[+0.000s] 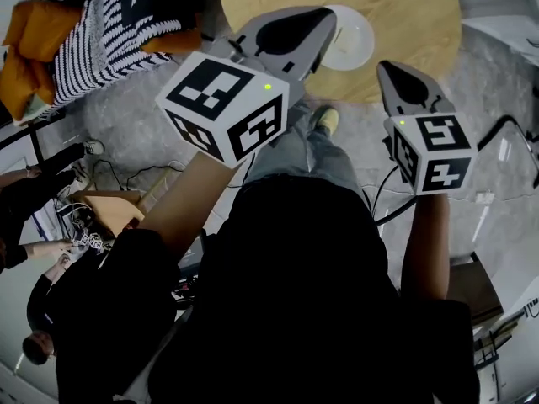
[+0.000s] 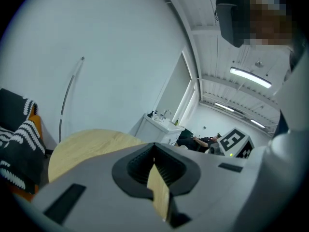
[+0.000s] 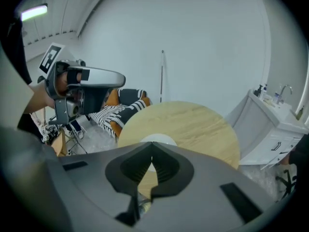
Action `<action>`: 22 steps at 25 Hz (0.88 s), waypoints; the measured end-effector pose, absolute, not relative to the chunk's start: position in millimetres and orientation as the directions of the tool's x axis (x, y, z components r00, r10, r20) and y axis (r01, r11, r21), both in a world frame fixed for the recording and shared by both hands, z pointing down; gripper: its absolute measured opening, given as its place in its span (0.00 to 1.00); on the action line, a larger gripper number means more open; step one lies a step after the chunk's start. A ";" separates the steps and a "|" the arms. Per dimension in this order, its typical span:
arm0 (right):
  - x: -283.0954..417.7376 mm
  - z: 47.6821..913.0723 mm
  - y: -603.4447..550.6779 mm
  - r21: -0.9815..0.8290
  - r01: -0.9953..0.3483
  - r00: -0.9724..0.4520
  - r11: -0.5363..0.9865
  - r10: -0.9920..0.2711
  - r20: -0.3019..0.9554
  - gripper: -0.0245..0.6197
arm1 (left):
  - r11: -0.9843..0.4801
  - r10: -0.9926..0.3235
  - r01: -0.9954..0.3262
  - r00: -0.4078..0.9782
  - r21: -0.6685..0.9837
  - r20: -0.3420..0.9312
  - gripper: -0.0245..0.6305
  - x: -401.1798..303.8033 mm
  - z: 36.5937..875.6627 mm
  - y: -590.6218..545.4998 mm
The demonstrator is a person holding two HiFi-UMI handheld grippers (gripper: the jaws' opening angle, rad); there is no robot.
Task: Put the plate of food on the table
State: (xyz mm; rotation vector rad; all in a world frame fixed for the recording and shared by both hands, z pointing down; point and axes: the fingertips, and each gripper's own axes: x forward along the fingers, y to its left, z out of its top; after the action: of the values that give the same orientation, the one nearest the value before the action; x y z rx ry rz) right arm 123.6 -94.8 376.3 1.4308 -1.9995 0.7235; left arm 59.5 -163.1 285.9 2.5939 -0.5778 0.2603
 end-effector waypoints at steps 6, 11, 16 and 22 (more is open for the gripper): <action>120.7 311.9 -95.2 -0.101 -0.964 -0.260 0.246 -0.794 0.549 0.05 | -0.835 -0.384 -0.443 0.894 0.325 0.232 0.05 49.5 244.6 -143.2; 131.7 249.2 -86.5 -0.105 -0.978 -0.206 0.180 -0.909 0.362 0.05 | -0.863 -0.405 -0.446 0.892 0.237 0.202 0.05 39.7 214.6 -123.1; 146.6 201.3 -60.7 -0.113 -0.987 -0.132 0.111 -0.969 0.208 0.05 | -0.866 -0.422 -0.448 0.893 0.221 0.157 0.05 29.3 187.9 -104.0; 146.5 180.1 -35.5 -0.095 -0.989 -0.125 0.113 -0.984 0.126 0.05 | -0.860 -0.460 -0.470 0.882 0.196 0.097 0.05 16.1 162.2 -88.1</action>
State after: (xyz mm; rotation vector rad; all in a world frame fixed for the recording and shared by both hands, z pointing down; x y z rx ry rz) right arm 146.5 -35.5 180.1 2.0571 -2.3201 0.2422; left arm 16.1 -88.1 162.2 2.8377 -0.7101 0.0692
